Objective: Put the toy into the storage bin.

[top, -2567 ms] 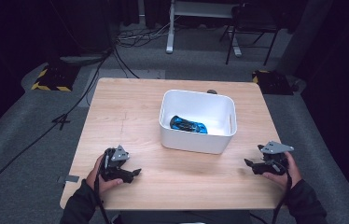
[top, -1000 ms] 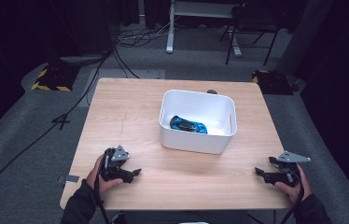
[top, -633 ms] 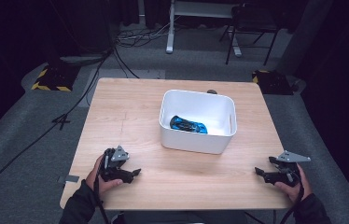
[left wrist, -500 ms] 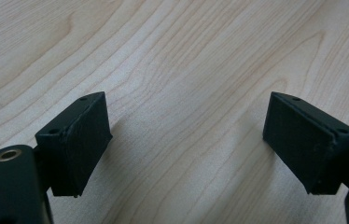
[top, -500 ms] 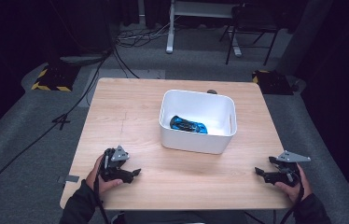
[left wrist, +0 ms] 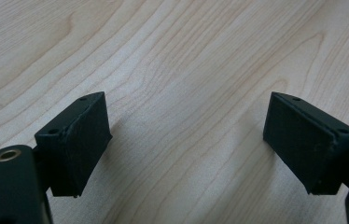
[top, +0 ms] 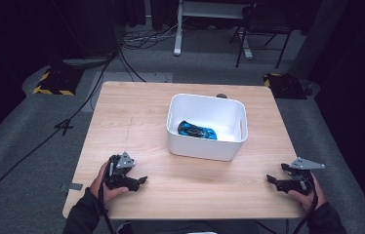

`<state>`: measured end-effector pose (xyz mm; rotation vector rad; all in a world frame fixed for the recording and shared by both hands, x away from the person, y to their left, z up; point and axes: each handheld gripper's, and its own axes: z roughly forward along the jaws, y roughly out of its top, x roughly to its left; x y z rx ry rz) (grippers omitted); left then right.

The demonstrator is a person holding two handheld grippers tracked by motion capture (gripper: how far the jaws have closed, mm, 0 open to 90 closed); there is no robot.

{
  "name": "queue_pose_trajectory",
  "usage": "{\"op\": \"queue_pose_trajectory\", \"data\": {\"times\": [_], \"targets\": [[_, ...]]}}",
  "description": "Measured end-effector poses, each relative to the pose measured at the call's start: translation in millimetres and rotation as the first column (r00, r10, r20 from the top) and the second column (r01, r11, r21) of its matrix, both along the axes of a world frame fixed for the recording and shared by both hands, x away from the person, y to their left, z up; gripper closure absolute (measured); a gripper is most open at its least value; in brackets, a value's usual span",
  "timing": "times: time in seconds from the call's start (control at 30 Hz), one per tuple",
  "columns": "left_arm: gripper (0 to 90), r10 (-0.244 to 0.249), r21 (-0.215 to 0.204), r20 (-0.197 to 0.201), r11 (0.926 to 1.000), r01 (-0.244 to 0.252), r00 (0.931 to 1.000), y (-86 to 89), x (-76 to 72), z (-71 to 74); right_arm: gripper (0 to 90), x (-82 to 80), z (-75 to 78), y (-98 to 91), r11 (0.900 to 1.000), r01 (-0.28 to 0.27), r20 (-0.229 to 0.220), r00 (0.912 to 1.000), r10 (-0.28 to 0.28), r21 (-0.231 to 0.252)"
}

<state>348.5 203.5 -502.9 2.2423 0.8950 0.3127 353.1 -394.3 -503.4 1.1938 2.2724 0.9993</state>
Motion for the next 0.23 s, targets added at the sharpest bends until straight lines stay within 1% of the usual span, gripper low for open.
{"op": "queue_pose_trajectory", "data": {"times": [0.07,0.23], "targets": [[14.8,0.002,0.004,0.006,1.0000,-0.002,1.0000,0.1,0.2,0.1,15.0,0.0,0.0,0.0,1.0000,-0.001,0.000,1.0000,0.001,0.000],[14.8,-0.001,0.003,0.000,1.0000,0.001,1.0000,0.0,0.5,0.3,14.9,0.0,0.0,0.0,1.0000,0.000,0.000,1.0000,0.000,0.000]]}}
